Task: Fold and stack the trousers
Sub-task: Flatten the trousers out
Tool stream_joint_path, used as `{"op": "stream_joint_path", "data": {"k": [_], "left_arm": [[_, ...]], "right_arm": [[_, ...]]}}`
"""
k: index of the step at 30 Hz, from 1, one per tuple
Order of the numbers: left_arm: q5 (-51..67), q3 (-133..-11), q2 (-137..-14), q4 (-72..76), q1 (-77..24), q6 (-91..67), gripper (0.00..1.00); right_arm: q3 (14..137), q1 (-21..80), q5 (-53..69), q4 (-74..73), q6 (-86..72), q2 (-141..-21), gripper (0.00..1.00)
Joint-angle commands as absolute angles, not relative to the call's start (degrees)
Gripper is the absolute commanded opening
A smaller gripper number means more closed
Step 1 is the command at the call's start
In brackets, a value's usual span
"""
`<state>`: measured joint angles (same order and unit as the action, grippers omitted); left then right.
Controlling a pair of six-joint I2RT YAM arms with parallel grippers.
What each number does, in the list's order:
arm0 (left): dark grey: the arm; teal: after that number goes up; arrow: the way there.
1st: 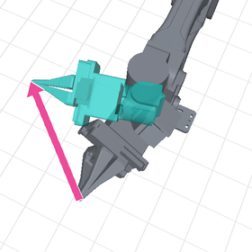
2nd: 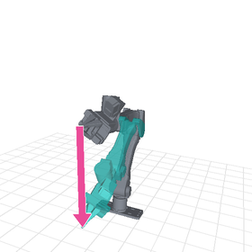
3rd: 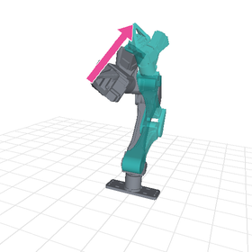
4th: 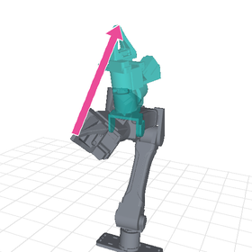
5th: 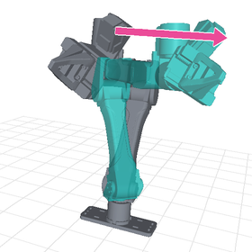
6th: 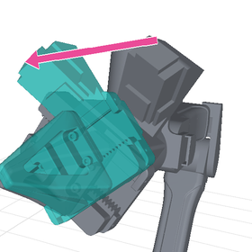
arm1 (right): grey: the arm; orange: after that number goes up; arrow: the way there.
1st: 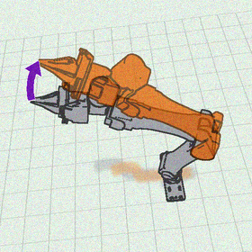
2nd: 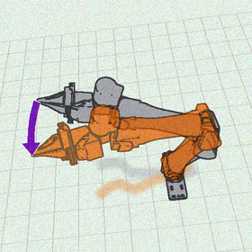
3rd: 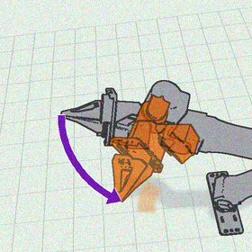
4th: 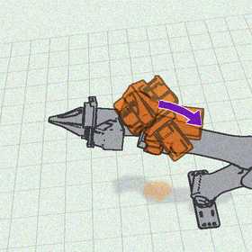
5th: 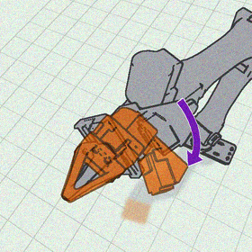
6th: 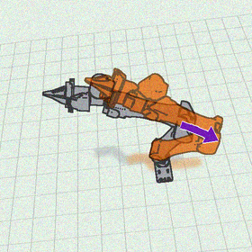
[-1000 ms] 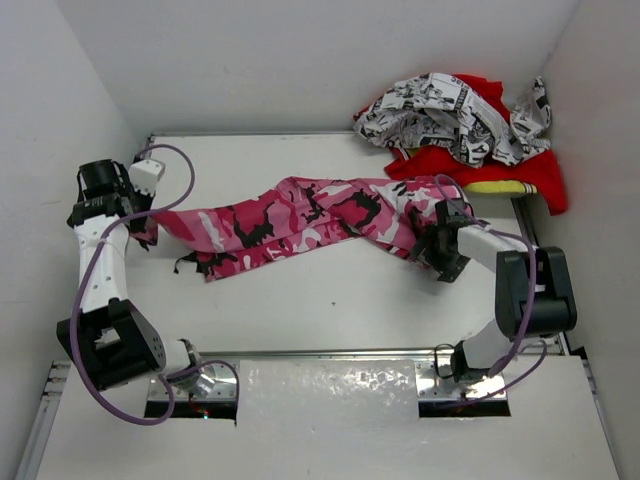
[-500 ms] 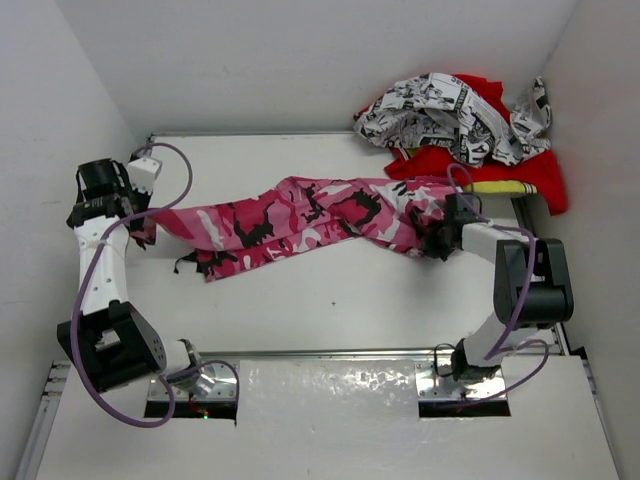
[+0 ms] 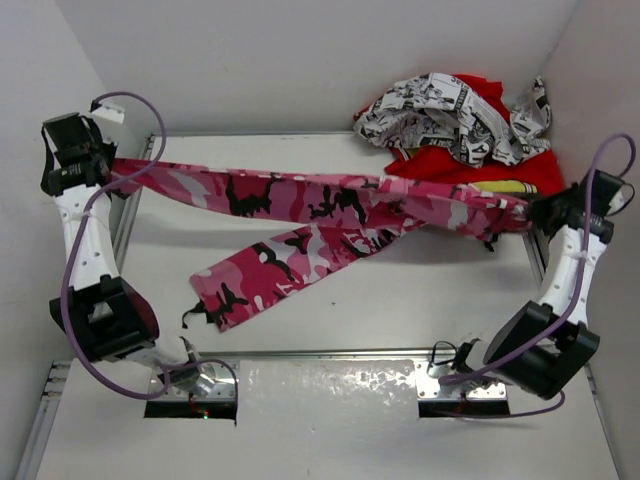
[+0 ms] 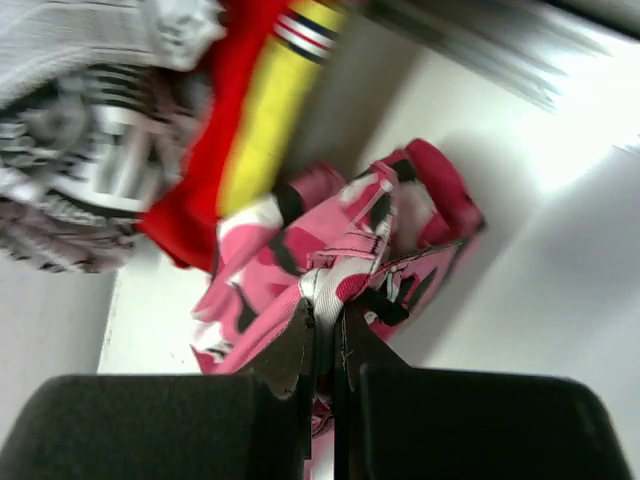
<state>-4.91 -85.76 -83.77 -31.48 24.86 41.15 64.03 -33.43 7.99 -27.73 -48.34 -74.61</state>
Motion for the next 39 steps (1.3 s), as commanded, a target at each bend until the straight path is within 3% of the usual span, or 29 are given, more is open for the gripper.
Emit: {"op": "stream_joint_path", "data": {"k": [1,10,21,28,33,37,38,39], "left_arm": [[-9.5,-82.5,-81.4,-29.1,27.9,42.5,0.0],[-8.9,-70.8,-76.5,-31.0,33.7,45.7,0.0],[-6.9,-61.9,-70.5,-52.3,37.4,58.3,0.0],[-19.2,-46.1,-67.9,-53.9,38.8,65.7,0.03],[-21.0,-39.9,-66.8,-59.4,39.1,68.5,0.2],[-25.2,-35.7,-65.9,-59.7,39.2,69.2,0.42],[-25.9,-35.3,-65.9,-59.9,39.1,69.5,0.63],[-25.8,-35.6,-66.0,-60.5,39.2,70.0,0.75]], "right_arm": [[60.2,-37.0,4.8,-33.5,-49.4,-74.4,0.0],[64.3,-37.4,0.3,-37.9,-46.5,-75.8,0.0],[56.3,-41.7,-15.7,-43.2,-49.6,-77.3,0.0],[52.6,-44.3,-23.7,-42.5,-46.6,-79.9,0.0],[53.3,-44.4,-25.4,-41.8,-45.0,-83.2,0.0],[53.8,-44.3,-26.7,-41.2,-42.5,-85.1,0.0],[54.0,-44.3,-26.6,-40.6,-41.5,-85.4,0.08],[54.1,-44.3,-26.5,-40.5,-41.0,-85.6,0.15]]}}
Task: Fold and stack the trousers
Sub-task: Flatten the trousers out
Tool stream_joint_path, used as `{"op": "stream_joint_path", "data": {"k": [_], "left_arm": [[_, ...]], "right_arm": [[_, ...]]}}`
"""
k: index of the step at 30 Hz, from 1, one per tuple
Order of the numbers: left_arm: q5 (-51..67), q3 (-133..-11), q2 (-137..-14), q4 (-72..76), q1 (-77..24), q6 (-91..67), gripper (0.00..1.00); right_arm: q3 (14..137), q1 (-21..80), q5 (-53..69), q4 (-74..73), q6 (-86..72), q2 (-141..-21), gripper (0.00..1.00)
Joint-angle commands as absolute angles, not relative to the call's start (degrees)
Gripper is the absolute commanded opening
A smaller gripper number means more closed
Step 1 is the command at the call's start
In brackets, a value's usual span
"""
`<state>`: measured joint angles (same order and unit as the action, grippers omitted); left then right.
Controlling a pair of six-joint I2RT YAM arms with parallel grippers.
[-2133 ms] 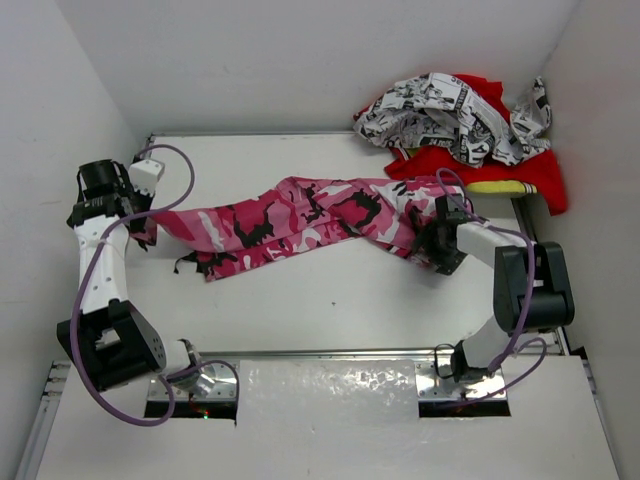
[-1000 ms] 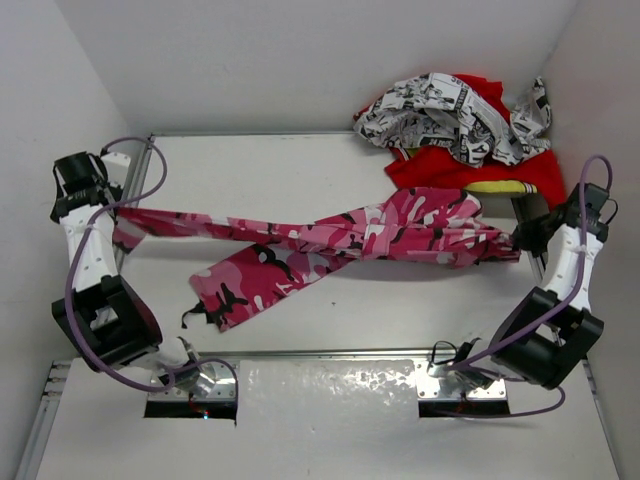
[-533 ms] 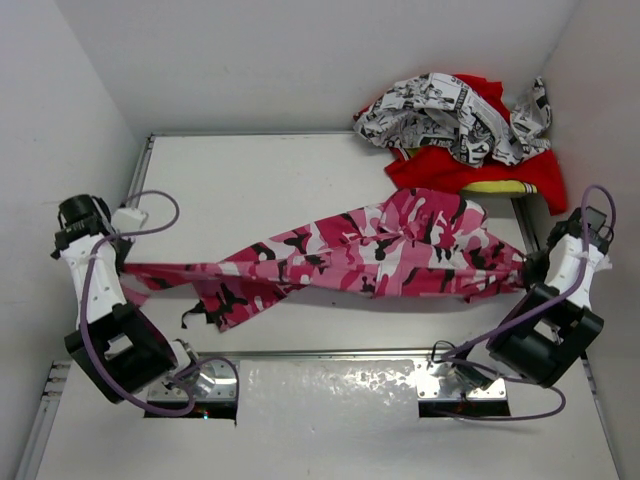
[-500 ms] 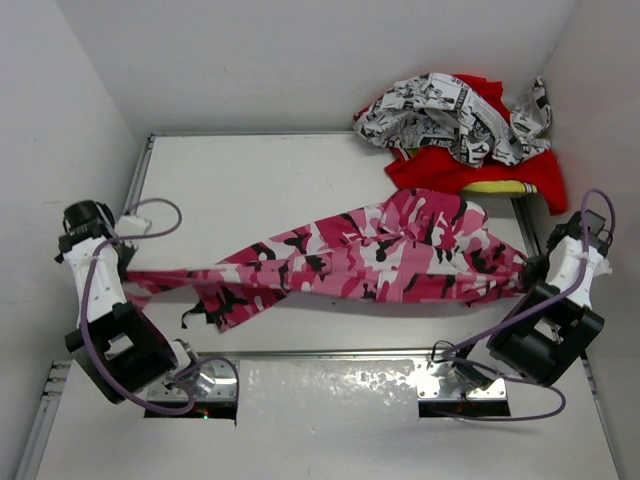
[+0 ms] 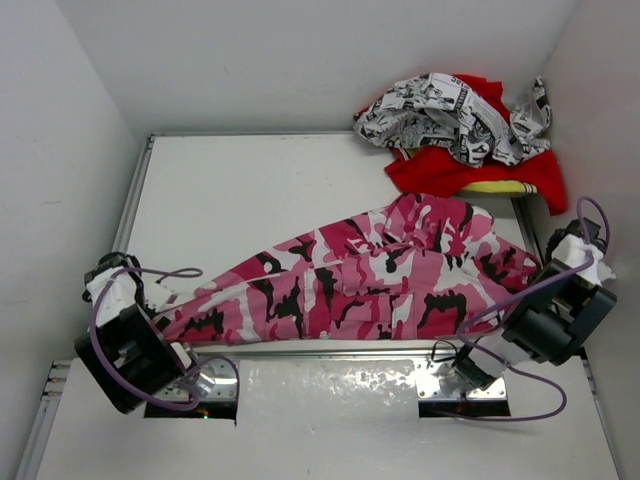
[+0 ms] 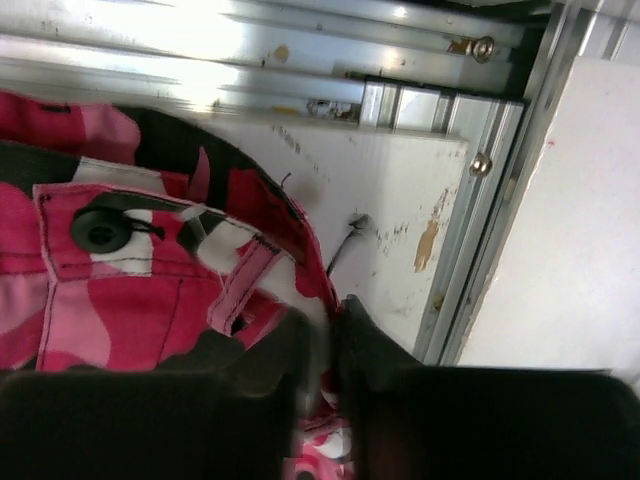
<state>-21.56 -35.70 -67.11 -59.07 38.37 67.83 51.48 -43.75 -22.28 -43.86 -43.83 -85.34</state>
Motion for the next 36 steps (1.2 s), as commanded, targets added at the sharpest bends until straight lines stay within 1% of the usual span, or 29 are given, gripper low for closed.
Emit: {"op": "stream_joint_path", "data": {"k": [1,3,4,5,6,7,8,9,10,13,14,15,16,17,18,19,20,21,23,24,25,26,27,28,29,31,32,35,36], "left_arm": [[-25.7,-36.4,-66.3,-61.7,39.2,70.4,0.81],[-22.4,-42.3,-67.1,-61.6,39.2,70.8,0.84],[-20.0,-45.9,-69.1,-61.4,39.1,70.3,0.85],[-14.2,-54.6,-70.6,-61.1,38.8,67.4,0.85],[-11.3,-59.4,-72.4,-61.5,38.0,64.8,0.83],[-8.1,-69.0,-77.0,-62.7,35.5,62.3,0.81],[-3.3,-73.3,-79.3,-63.8,33.7,56.7,0.79],[-1.9,-76.3,-81.5,-65.5,31.1,53.5,0.71],[-0.3,-79.3,-85.0,-66.0,24.9,48.9,0.67],[4.1,-78.4,-88.8,-66.9,15.2,47.4,0.66],[4.7,-78.1,-89.0,-66.8,14.2,47.2,0.66],[4.9,-78.0,-89.2,-68.1,14.0,47.7,0.61],[4.7,-77.5,-88.9,-68.9,14.3,48.2,0.5],[3.1,-76.6,-88.2,-69.5,14.7,50.3,0.42],[2.2,-75.8,-87.3,-70.8,15.2,51.9,0.24],[1.2,-73.5,-85.3,-71.0,16.2,53.5,0.11],[-1.7,-72.4,-84.3,-70.9,16.5,55.9,0.04],[-3.1,-71.8,-83.5,-70.6,16.9,56.8,0.0],[-5.5,-71.6,-82.3,-70.4,17.8,58.5,0.0],[-5.7,-72.2,-82.4,-68.7,18.3,58.1,0.0],[-5.5,-73.7,-82.9,-67.3,19.2,55.9,0.0],[-4.5,-74.9,-83.6,-66.0,19.4,54.2,0.03],[-3.9,-75.9,-85.7,-63.1,19.4,51.8,0.09],[-2.8,-79.1,-87.2,-61.5,19.4,49.2,0.11],[-0.6,-80.8,-88.6,-60.0,19.4,42.3,0.13],[1.3,-83.6,-92.4,-52.9,19.4,34.1,0.24],[3.9,-84.1,-94.6,-48.6,19.4,26.7,0.29],[5.8,-83.1,-98.9,-41.0,18.5,16.2,0.37],[5.6,-82.7,-99.8,-39.9,17.5,14.8,0.38]], "right_arm": [[54.4,-44.3,-26.0,-40.3,-40.8,-86.0,0.32],[54.8,-44.2,-25.5,-40.1,-40.2,-86.0,0.49],[54.9,-43.9,-25.1,-40.0,-40.1,-85.8,0.62],[55.0,-43.7,-25.2,-40.0,-40.2,-85.7,0.66],[55.1,-43.2,-25.4,-40.0,-40.2,-85.3,0.69],[55.2,-42.2,-25.7,-40.0,-40.2,-84.7,0.71],[55.3,-41.7,-26.4,-40.0,-40.1,-84.4,0.74],[55.4,-41.0,-26.8,-40.0,-40.0,-83.9,0.75],[55.5,-39.3,-27.9,-39.9,-39.2,-83.0,0.76],[56.2,-35.3,-30.7,-40.2,-36.8,-81.1,0.77],[56.3,-34.5,-31.8,-40.4,-36.3,-79.7,0.78],[56.3,-33.9,-33.0,-40.7,-36.0,-78.9,0.8],[56.3,-33.9,-33.1,-41.0,-35.9,-78.1,0.8],[56.1,-33.8,-33.1,-41.0,-36.1,-77.3,0.8],[55.9,-33.8,-32.6,-40.9,-36.2,-76.0,0.8],[55.7,-33.5,-31.7,-40.0,-35.9,-75.4,0.8],[55.6,-33.1,-30.9,-39.4,-35.5,-74.9,0.79],[55.6,-32.3,-30.2,-38.6,-34.9,-73.8,0.78],[55.6,-27.6,-30.7,-34.9,-30.6,-72.5,0.76],[55.4,-22.9,-31.3,-32.8,-28.1,-71.2,0.75],[54.8,-20.2,-31.9,-28.9,-22.6,-70.8,0.75],[54.8,-18.0,-31.9,-27.3,-20.3,-70.4,0.74],[54.8,-15.8,-31.8,-26.0,-18.4,-70.2,0.74],[54.9,-12.2,-31.3,-24.8,-16.0,-70.3,0.74],[55.0,-10.7,-30.8,-24.5,-15.4,-70.6,0.74],[55.1,-6.6,-29.7,-24.8,-15.0,-71.9,0.73],[55.2,-5.5,-29.4,-25.3,-14.9,-72.5,0.73],[55.1,-0.4,-31.0,-27.6,-15.8,-74.2,0.73],[54.3,2.7,-30.9,-28.1,-16.5,-74.4,0.73]]}}
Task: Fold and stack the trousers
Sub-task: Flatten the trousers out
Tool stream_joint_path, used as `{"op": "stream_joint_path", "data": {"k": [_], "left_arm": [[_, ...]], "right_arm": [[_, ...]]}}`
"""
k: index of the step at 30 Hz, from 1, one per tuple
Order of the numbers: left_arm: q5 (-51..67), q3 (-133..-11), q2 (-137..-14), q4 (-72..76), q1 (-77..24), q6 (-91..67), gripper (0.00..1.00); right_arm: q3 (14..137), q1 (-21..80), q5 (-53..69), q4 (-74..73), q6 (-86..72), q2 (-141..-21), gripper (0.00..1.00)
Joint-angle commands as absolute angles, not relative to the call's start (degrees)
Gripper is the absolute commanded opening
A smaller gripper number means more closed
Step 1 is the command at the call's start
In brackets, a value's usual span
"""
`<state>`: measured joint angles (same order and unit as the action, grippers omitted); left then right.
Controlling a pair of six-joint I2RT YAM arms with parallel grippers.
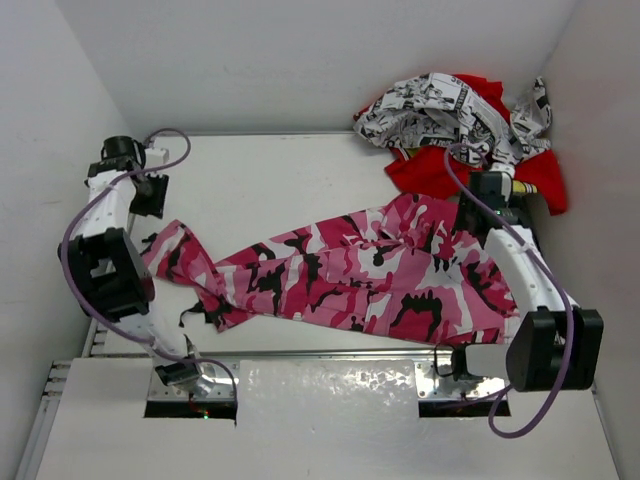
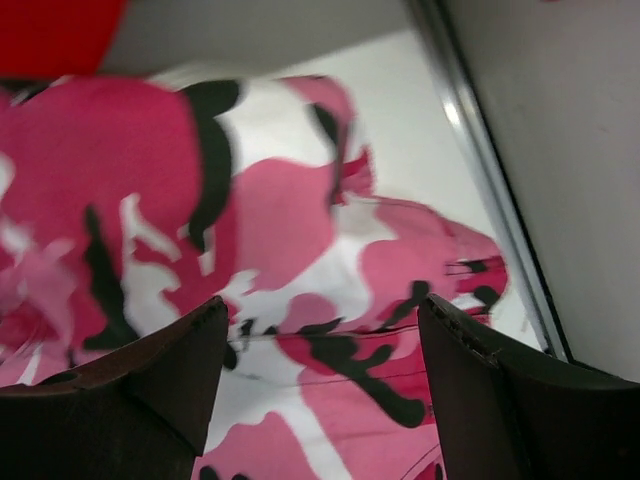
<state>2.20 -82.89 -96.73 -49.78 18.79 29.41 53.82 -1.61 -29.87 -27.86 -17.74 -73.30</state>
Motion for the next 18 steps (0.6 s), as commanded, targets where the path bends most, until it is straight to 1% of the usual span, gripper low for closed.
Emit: {"op": "stream_joint_path", "data": {"k": [1,5,8,13,18], "left_arm": [[4.4,-82.5,-101.0,-39.1,17.1,12.9,0.38],[0.8,-82.3,-108.2,-36.5,16.3,10.2,0.42],[-1.2,-83.1,-112.3,-35.3,16.1,9.2,0.43],[-0.3,-83.3,-115.0,-31.4,15.1,7.7,0.43],[-0.4,-81.7,-116.3,-30.1,13.9,6.9,0.42]], "right_arm": [[53.8,3.4,-30.4,-28.4,-17.4,-74.3,0.73],[50.1,4.0,-23.9,-28.5,-20.3,-73.5,0.73],[47.6,4.1,-22.8,-29.3,-20.7,-73.1,0.73],[43.8,4.5,-21.9,-30.6,-20.7,-71.7,0.73],[42.8,4.5,-22.4,-31.2,-20.8,-70.8,0.73]]}}
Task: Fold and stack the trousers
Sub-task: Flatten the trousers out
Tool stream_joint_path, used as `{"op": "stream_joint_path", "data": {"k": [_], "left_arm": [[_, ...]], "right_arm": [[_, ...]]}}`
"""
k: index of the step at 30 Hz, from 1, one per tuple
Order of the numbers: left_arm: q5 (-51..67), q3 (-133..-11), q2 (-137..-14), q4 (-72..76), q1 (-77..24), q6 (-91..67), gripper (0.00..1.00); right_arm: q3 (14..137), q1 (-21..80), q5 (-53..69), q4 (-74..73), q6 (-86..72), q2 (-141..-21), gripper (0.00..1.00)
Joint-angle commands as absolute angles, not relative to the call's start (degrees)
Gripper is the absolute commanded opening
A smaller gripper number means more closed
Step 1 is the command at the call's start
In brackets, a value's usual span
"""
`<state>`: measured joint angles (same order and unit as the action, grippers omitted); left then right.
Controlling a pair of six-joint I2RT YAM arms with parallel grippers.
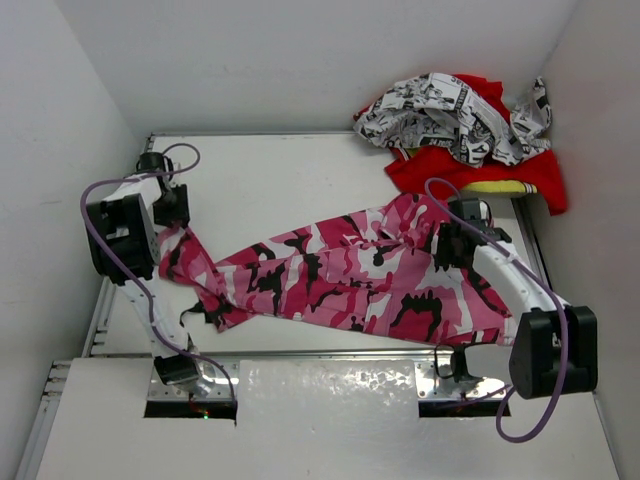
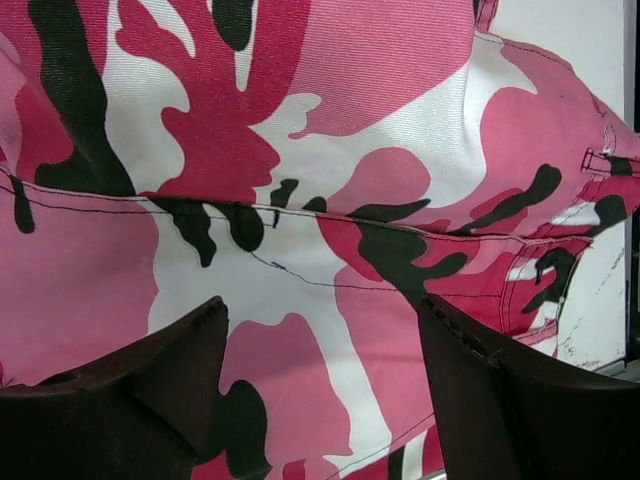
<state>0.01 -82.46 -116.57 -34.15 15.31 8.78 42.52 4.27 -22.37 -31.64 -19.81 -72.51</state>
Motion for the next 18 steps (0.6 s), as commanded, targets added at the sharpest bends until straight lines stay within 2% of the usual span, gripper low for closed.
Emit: {"op": "stream_joint_path", "data": {"k": [1,3,6,9,10,13,18], "left_arm": [[-1.6,-81.3,-116.5,-29.3,13.8,6.9,0.42],[-2.6,-80.1,-117.7,-28.7,13.5,6.9,0.41],[-4.0,-79.3,-119.5,-29.1,13.6,7.5,0.35],[-3.5,-77.7,-119.2,-28.3,13.7,8.3,0.22],[-3.0,-77.4,-119.0,-27.8,13.7,8.4,0.14],[-0.5,-77.3,-118.6,-27.9,14.0,9.0,0.0],[6.2,-78.0,-110.3,-29.0,17.1,11.1,0.0]], "right_arm": [[42.8,4.5,-22.5,-31.2,-20.8,-70.8,0.73],[43.0,4.5,-22.2,-31.2,-20.9,-71.0,0.73],[42.9,4.6,-21.0,-31.1,-20.8,-71.5,0.73],[41.1,4.6,-18.1,-29.5,-20.0,-72.8,0.74],[40.8,4.6,-17.2,-29.5,-20.0,-73.8,0.74],[39.8,4.5,-18.5,-31.8,-24.2,-80.7,0.74],[37.4,4.5,-16.4,-28.5,-28.1,-83.0,0.73]]}}
